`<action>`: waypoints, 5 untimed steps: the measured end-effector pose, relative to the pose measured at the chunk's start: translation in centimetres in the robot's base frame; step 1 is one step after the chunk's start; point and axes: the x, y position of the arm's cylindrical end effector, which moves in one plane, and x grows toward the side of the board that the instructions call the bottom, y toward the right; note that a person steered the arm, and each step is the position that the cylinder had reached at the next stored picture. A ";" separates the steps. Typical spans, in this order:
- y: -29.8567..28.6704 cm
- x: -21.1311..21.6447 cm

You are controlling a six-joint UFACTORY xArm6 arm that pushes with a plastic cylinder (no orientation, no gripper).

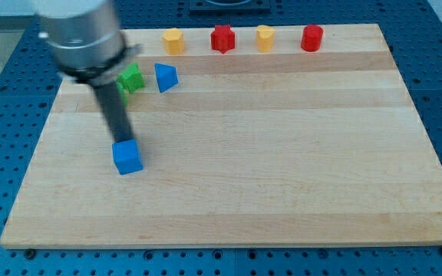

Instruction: Place the green circle right to the blue triangle

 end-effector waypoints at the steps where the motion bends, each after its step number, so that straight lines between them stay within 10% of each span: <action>1: -7.7 -4.9; 5: 2.1 -8.3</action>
